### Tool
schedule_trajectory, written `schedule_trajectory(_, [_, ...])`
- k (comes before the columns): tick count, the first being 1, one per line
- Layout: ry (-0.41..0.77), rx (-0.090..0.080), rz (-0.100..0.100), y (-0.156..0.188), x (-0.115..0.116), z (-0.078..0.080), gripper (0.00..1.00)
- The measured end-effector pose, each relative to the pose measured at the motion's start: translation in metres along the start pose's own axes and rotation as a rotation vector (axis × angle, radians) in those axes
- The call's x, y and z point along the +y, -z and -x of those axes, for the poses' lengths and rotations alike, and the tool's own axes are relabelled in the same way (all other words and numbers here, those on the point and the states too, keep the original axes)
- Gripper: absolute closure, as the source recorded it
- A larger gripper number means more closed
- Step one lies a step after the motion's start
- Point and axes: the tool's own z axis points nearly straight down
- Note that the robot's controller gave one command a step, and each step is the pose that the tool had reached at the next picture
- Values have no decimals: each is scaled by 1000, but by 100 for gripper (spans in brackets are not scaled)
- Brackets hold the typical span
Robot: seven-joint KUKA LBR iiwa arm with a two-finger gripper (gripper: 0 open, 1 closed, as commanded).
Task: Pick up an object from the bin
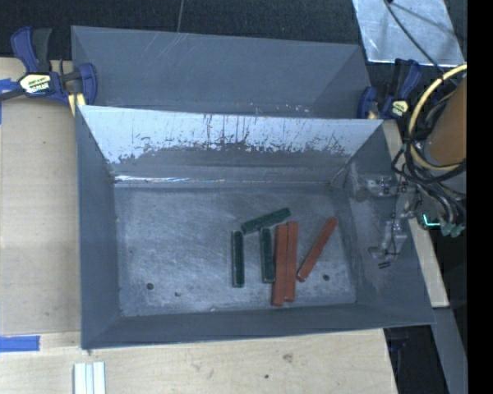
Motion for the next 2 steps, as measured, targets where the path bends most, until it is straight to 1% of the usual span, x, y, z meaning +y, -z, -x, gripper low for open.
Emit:
schedule_trajectory(1, [4, -8, -2, 4, 1, 2, 0])
schedule_trajectory(2, [417, -1, 1, -69, 68, -39, 0])
